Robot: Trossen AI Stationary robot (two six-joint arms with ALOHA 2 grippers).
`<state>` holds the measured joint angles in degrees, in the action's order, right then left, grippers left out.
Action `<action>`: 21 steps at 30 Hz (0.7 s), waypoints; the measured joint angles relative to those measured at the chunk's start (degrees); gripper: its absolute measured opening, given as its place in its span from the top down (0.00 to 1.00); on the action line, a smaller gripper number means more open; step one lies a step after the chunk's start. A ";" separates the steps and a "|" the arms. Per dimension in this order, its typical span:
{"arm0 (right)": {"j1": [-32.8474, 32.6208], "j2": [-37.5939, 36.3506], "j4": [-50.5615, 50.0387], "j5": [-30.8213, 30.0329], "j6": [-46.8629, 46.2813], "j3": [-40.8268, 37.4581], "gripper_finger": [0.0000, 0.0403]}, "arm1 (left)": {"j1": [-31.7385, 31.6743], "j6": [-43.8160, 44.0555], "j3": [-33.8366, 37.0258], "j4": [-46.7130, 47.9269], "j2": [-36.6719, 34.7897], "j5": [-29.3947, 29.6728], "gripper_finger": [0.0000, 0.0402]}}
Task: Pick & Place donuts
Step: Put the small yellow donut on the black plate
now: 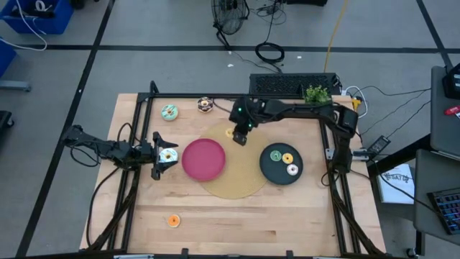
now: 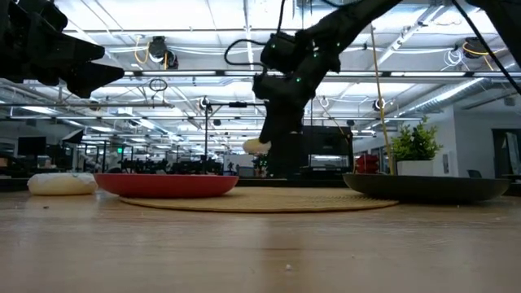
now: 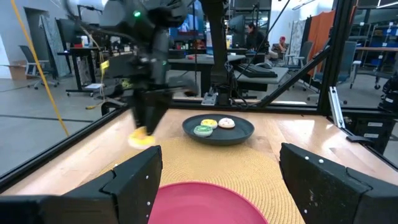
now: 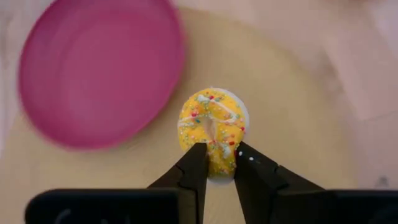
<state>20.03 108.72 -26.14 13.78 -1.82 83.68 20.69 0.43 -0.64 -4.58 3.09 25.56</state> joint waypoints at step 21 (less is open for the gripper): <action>-15.81 -26.88 8.89 -0.24 -8.22 -30.34 0.85 | 0.00 0.00 0.01 0.00 0.00 -0.01 0.20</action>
<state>4.23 81.85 -17.25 13.54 -10.03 53.34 20.69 0.43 -0.63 -4.58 3.09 25.55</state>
